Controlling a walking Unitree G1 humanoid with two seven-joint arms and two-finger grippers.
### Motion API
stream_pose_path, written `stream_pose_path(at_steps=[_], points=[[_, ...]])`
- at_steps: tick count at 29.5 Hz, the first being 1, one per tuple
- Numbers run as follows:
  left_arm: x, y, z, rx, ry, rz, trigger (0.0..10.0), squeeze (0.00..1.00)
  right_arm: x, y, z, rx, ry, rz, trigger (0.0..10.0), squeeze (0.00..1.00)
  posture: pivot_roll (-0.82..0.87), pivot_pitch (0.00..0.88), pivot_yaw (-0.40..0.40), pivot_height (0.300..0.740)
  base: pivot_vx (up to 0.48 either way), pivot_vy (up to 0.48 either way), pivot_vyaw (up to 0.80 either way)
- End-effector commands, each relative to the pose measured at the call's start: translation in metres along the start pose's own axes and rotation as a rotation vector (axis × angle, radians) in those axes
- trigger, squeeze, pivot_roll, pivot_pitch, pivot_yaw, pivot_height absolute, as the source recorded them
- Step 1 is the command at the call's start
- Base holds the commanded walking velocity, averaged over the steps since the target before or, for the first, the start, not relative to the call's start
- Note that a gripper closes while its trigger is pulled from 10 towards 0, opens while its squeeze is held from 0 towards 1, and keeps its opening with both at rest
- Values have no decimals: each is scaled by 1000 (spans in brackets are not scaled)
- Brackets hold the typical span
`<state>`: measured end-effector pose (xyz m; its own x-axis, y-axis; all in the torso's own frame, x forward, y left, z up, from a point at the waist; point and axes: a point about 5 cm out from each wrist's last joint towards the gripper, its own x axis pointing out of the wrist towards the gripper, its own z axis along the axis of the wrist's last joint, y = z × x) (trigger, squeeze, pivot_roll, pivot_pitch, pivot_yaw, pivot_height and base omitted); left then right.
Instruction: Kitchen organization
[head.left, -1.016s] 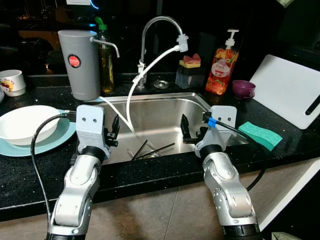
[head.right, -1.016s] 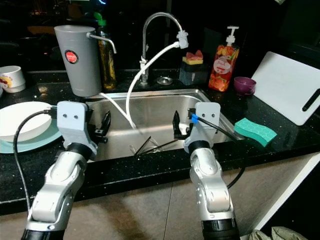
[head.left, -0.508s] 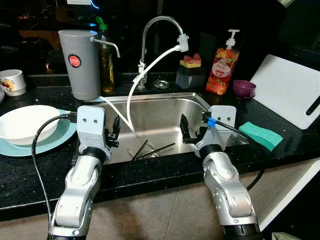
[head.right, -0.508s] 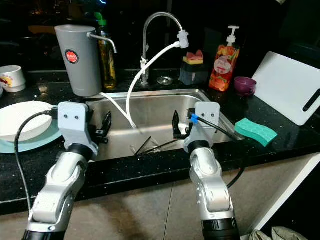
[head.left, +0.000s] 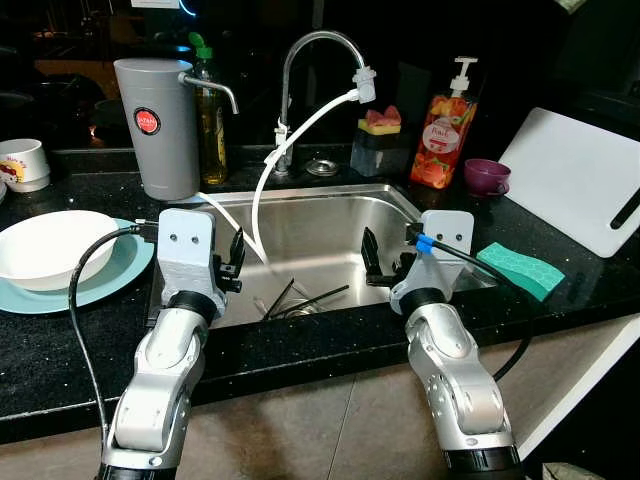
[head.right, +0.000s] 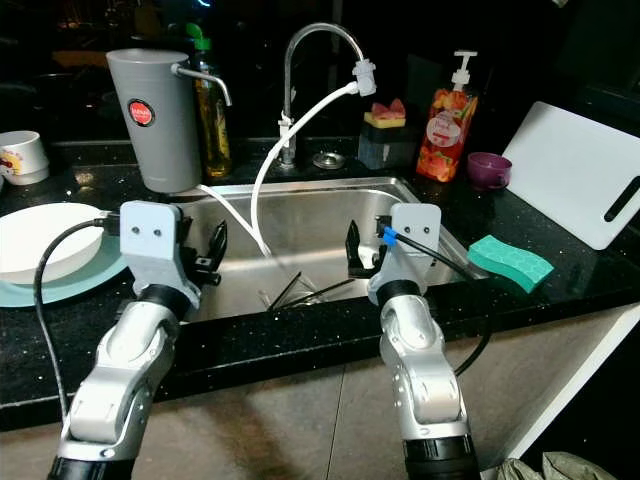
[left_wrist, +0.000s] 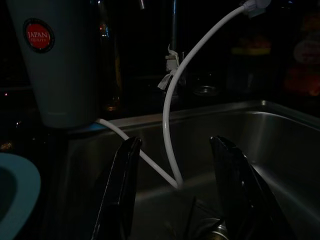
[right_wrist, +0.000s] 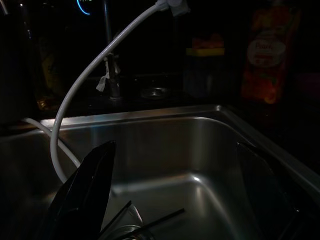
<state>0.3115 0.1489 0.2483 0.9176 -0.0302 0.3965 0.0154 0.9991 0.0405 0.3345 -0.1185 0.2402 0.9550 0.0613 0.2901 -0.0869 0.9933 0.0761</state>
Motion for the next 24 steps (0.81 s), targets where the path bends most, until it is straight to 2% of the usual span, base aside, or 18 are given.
stream_pose_path(at_steps=[1, 5, 12, 24], points=[[-4, 1, -1, 8, 10, 5, 10000, 0, 2, 2, 1, 14, -8, 8, 10000, 0, 163, 92, -81, 740, 0, 0, 0], [-4, 3, 0, 15, 11, 5, 10000, 0, 3, 6, 2, 23, -14, 16, 10000, 0, 166, 94, -81, 740, 0, 0, 0], [0, -3, 0, 5, 1, -14, 10000, 0, 2, 3, 0, 16, -14, 9, 10000, 0, 159, 66, -75, 740, 0, 0, 0], [2, -3, 1, 4, -5, -13, 10000, 0, 5, 4, 2, 15, -25, 14, 10000, 0, 162, 56, -74, 740, 0, 0, 0]])
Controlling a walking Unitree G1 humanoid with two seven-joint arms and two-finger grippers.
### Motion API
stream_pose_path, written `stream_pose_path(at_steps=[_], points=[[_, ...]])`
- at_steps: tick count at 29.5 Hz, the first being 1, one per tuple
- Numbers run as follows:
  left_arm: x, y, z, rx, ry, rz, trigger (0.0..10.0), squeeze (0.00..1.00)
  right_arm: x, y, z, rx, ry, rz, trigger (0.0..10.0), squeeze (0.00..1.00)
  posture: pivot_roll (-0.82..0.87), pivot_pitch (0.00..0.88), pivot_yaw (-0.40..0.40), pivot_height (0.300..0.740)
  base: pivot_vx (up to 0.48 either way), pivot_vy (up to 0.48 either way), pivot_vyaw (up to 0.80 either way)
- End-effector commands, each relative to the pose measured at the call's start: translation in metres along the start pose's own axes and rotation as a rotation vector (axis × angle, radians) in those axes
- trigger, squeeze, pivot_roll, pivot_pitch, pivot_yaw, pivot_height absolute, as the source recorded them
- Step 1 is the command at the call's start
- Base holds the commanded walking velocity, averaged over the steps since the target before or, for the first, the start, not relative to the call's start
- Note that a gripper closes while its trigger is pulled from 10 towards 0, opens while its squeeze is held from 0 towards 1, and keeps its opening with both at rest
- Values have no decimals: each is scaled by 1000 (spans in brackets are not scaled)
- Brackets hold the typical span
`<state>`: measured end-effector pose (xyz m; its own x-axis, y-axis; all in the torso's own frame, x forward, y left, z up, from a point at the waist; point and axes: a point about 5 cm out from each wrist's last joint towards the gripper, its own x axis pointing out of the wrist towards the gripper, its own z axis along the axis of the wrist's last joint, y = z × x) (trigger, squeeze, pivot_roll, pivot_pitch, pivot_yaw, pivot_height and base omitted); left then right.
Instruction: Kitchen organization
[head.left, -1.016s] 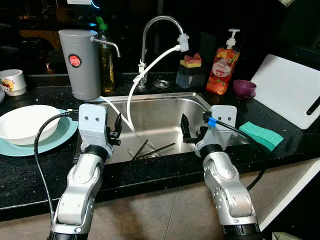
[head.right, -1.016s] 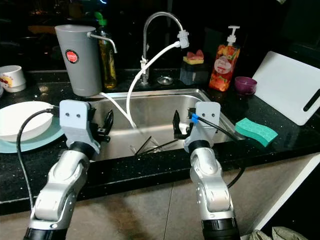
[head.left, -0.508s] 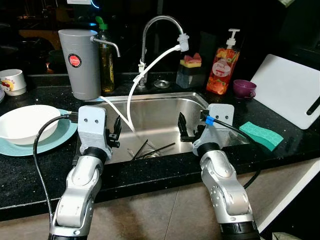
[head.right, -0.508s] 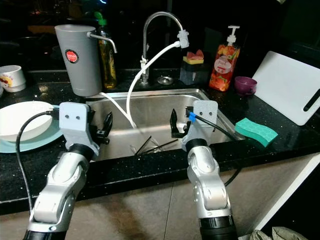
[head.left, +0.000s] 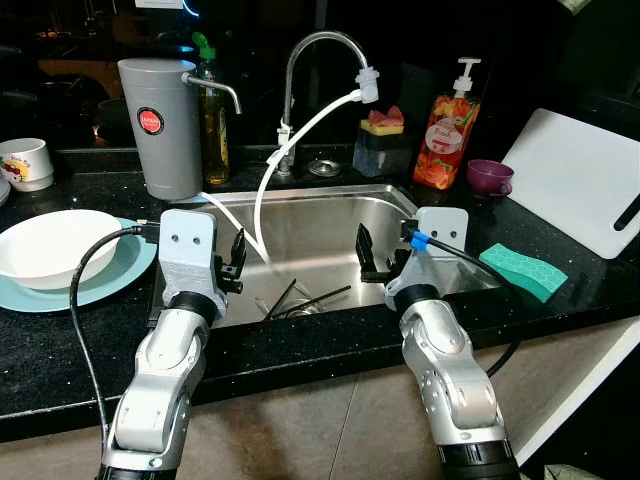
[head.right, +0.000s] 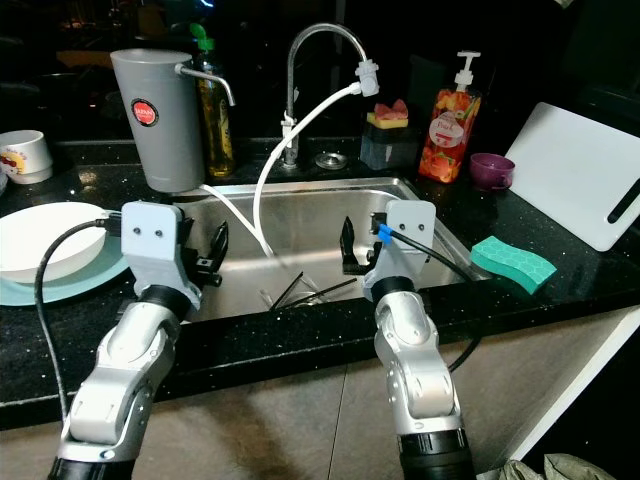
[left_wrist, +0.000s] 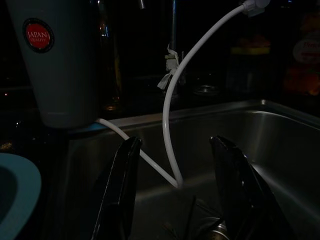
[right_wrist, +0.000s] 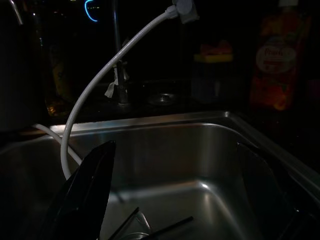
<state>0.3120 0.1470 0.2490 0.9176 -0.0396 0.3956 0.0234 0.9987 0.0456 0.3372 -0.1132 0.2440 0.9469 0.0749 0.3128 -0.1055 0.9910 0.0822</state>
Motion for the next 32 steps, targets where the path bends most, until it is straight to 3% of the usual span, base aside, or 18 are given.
stream_pose_path(at_steps=[1, 23, 32], points=[[1, -2, 1, 2, -7, -4, 10000, 0, 1, -2, -1, 3, -2, -2, 10000, 0, 162, 56, -74, 740, 0, 0, 0], [-4, -1, -2, 12, 2, 4, 10000, 0, 1, -1, -1, 6, 3, 1, 10000, 0, 161, 69, -89, 740, 0, 0, 0], [2, -3, 0, 7, -10, -15, 10000, 0, 2, -1, 1, 10, -10, -12, 10000, 0, 150, 64, -75, 740, 0, 0, 0]])
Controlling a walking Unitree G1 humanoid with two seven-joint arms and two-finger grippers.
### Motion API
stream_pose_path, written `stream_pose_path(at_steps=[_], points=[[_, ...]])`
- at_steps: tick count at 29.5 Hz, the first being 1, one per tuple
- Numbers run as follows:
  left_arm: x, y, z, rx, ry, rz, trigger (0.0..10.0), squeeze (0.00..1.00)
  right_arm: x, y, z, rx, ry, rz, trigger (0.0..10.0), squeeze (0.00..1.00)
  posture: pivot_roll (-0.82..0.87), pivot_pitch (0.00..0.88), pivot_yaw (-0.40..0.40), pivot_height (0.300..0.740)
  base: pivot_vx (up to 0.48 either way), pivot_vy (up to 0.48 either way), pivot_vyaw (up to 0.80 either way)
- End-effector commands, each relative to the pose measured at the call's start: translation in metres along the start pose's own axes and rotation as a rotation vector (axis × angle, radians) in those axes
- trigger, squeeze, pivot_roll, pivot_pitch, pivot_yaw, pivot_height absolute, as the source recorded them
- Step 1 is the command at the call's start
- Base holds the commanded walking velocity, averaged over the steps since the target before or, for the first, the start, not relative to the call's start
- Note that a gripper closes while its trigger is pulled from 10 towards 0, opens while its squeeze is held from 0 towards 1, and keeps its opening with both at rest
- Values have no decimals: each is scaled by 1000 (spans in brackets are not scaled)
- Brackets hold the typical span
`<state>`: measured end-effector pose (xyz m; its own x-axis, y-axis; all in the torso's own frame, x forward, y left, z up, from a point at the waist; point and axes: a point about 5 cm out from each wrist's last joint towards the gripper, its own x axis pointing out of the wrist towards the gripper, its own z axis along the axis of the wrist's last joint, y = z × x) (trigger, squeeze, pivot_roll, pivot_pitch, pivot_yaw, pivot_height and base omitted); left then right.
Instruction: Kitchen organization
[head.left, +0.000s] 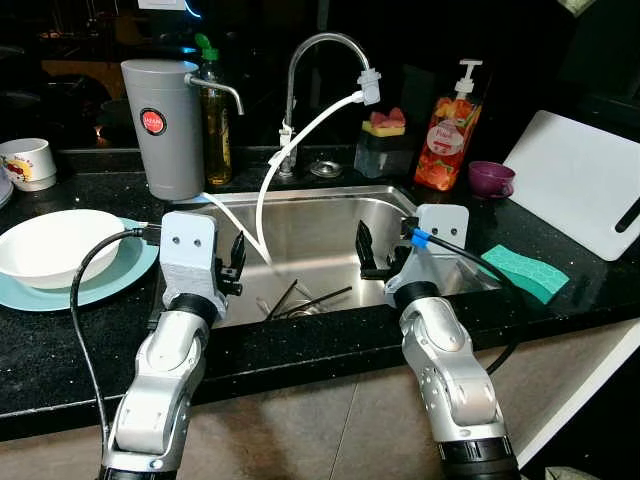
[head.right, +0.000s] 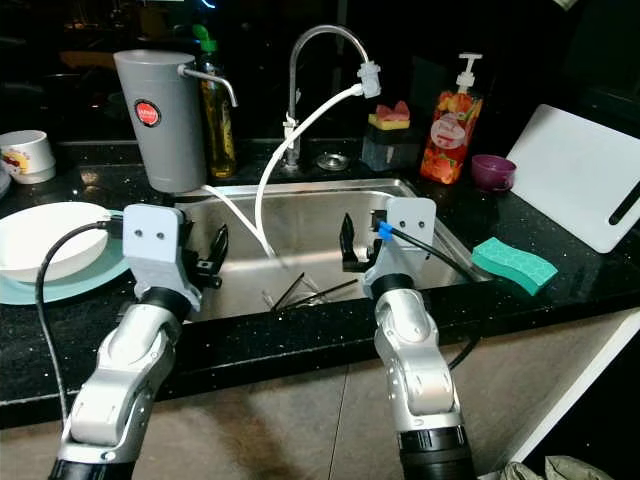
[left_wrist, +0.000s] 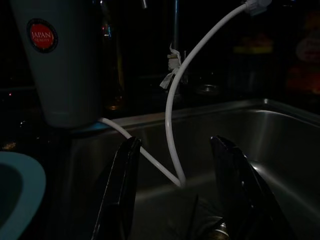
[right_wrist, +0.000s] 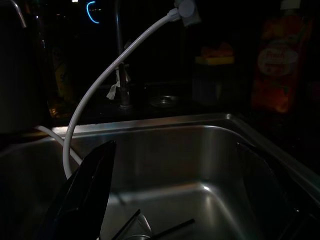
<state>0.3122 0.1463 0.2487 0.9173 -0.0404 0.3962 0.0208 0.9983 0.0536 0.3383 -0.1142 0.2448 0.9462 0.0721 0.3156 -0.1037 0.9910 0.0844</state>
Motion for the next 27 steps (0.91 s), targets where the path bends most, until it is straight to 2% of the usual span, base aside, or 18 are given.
stream_pose_path(at_steps=[1, 9, 27], points=[[2, -3, 1, -1, -9, -14, 10000, 0, 1, 0, 1, 9, -7, -9, 10000, 0, 150, 64, -75, 740, 0, 0, 0], [-1, -7, 1, -12, -7, -18, 10000, 0, -2, 0, -1, 6, 1, -3, 10000, 0, 149, 68, -78, 740, 0, 0, 0], [-1, -5, 1, -11, -9, -12, 10000, 0, -1, 1, -1, 6, 0, 2, 10000, 0, 152, 68, -79, 740, 0, 0, 0]])
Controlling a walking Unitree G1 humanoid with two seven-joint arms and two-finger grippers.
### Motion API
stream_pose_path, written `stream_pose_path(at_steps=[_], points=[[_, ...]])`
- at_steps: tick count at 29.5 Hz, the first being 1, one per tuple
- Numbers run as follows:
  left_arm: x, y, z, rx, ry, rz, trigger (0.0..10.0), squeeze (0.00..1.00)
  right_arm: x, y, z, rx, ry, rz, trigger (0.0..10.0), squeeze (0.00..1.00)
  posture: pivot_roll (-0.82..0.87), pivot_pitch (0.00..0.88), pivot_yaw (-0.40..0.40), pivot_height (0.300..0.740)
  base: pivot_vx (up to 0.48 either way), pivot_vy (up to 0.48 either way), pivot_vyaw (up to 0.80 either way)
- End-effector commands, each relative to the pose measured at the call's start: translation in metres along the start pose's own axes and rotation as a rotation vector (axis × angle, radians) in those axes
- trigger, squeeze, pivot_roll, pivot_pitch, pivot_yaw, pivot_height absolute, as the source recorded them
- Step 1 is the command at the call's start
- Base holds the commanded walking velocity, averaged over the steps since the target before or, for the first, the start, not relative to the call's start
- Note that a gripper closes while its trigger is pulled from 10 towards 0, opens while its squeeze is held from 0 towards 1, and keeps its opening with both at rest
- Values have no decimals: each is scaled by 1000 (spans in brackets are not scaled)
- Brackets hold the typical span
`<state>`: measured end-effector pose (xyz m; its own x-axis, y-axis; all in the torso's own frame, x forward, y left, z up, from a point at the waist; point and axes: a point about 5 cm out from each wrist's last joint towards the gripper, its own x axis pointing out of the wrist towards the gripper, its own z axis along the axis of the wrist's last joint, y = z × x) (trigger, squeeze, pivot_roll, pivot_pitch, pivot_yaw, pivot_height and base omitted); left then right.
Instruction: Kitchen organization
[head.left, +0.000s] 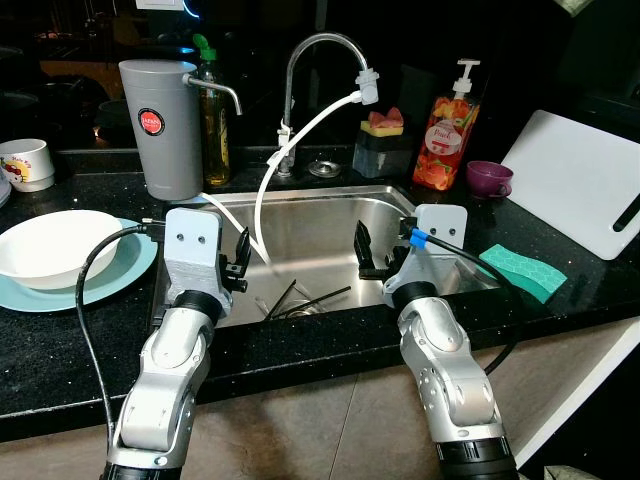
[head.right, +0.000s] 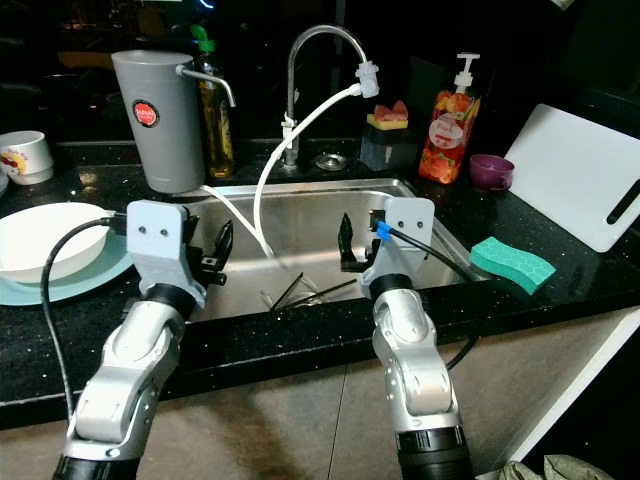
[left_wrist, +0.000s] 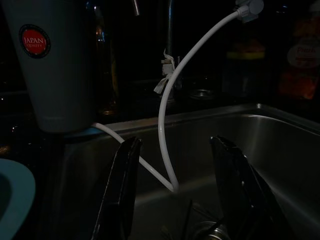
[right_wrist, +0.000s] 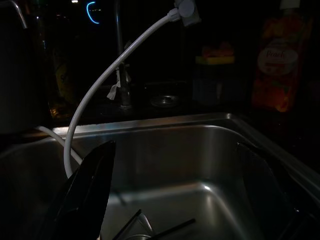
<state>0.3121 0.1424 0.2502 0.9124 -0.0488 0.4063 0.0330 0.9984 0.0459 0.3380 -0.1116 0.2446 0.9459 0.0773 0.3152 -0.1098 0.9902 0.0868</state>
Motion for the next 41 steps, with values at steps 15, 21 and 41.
stream_pose_path(at_steps=[15, 21, 41], points=[[-1, -1, -1, 2, 4, -8, 10000, 0, -1, -2, 0, -1, -1, -4, 10000, 0, 149, 70, -77, 740, 0, 0, 0], [0, -1, -1, 2, 2, -10, 10000, 0, -1, -1, 0, -1, -3, -2, 10000, 0, 150, 66, -76, 740, 0, 0, 0], [0, -1, -1, 4, 4, -12, 10000, 0, -1, -2, 0, -1, -3, 2, 10000, 0, 150, 67, -77, 740, 0, 0, 0]])
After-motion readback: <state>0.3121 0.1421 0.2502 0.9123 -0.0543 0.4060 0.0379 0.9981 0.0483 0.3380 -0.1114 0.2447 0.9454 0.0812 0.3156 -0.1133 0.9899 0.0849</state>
